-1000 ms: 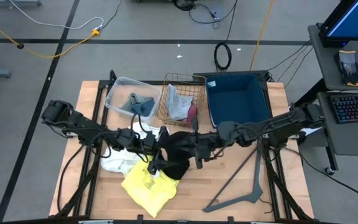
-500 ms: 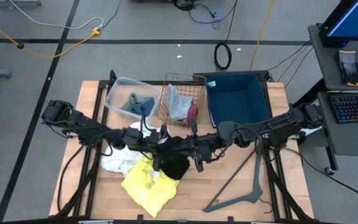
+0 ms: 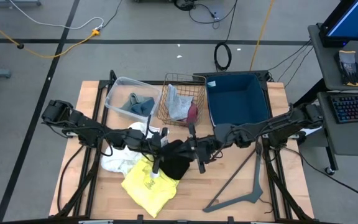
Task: Pick & Place Cloths
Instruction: Put the black underwear into the mesh basket
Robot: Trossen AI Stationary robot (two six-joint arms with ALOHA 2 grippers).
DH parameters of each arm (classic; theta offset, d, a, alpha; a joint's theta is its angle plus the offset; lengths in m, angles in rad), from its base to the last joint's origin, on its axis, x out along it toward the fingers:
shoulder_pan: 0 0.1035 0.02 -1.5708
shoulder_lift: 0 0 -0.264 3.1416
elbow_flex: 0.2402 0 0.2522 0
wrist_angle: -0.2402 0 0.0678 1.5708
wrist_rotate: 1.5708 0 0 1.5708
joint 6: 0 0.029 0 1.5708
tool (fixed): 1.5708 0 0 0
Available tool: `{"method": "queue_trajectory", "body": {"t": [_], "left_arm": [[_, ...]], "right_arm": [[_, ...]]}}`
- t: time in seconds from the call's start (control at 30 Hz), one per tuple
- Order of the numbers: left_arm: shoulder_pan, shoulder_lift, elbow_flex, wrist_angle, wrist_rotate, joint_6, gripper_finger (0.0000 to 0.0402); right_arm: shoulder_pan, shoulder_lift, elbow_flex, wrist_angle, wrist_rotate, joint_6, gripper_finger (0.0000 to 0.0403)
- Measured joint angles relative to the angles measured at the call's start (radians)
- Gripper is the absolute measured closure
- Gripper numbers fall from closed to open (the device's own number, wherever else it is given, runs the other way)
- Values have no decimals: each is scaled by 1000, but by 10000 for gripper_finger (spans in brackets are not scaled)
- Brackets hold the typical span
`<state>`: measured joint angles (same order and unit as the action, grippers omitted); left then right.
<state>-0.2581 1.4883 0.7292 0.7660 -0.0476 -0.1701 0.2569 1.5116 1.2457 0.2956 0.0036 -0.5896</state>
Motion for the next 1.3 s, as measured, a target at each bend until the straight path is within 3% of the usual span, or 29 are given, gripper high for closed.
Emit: {"method": "queue_trajectory", "body": {"t": [0.27,0.57,0.9,1.07,1.3], "left_arm": [[0,-11,0,-96,-156,20,398],[-6,-69,0,-114,-307,113,399],[-1,-167,-1,-108,-433,261,400],[33,-181,0,-20,-436,321,400],[106,-180,51,-3,-420,360,400]], "right_arm": [[17,-18,1,-177,13,59,340],[103,-26,0,-371,237,100,246],[146,-26,0,-621,335,274,162],[146,-26,0,-786,333,409,158],[153,-26,0,-914,322,538,198]]}}
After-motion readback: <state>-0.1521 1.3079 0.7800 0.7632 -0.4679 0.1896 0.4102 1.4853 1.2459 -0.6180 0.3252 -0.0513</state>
